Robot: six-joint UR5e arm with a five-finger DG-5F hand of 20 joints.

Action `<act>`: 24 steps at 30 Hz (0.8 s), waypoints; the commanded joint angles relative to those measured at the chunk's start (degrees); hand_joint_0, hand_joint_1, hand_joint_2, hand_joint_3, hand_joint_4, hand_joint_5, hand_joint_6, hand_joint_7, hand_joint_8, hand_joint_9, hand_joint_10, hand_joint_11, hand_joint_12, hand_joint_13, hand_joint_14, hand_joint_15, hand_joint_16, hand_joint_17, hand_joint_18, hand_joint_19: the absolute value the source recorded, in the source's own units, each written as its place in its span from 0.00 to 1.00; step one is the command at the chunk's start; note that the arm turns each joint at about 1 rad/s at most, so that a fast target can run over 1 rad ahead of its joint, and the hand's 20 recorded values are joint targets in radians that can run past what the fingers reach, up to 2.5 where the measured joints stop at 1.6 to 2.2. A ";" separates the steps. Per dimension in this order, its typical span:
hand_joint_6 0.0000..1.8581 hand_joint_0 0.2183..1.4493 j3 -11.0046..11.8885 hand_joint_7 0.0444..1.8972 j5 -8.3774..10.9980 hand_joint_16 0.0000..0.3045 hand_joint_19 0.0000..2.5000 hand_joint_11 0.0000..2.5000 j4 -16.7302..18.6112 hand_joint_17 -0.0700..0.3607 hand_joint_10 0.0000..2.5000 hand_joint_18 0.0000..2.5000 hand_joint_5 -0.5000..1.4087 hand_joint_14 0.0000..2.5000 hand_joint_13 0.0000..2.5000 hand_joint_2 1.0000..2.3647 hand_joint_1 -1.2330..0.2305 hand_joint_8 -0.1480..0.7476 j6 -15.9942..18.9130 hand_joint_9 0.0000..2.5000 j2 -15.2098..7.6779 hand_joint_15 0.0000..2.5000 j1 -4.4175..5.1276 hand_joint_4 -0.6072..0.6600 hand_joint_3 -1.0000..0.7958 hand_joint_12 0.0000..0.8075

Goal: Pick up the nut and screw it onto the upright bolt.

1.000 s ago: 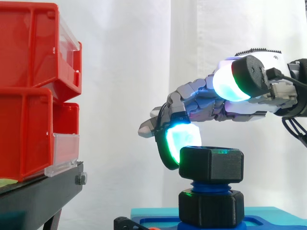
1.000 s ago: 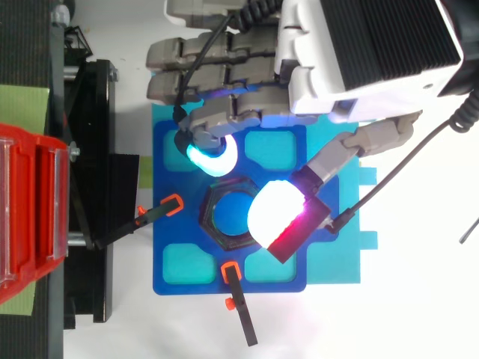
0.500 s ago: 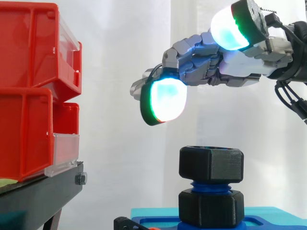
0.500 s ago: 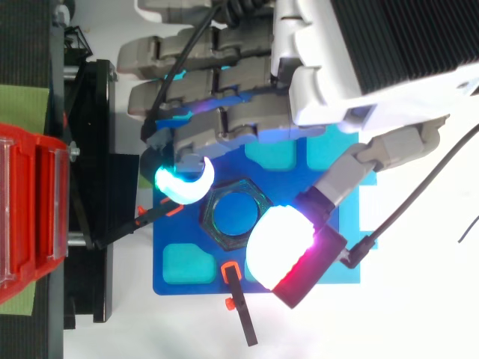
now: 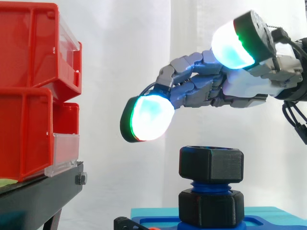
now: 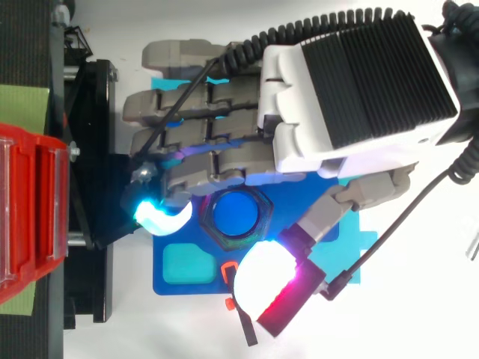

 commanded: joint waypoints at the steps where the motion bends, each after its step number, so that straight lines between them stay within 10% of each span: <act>1: 0.27 0.21 -0.21 0.32 0.09 0.14 0.00 0.00 0.65 0.38 0.00 0.00 0.18 0.00 0.01 0.00 0.81 0.39 0.50 0.11 -0.01 0.00 0.29 0.63 0.28 0.39; 24: 0.27 0.22 -0.30 0.39 -0.18 0.13 0.00 0.00 -1.55 0.37 0.00 0.00 0.19 0.00 0.02 0.00 0.78 0.42 -0.99 0.13 -0.01 0.00 -0.76 0.66 0.28 0.39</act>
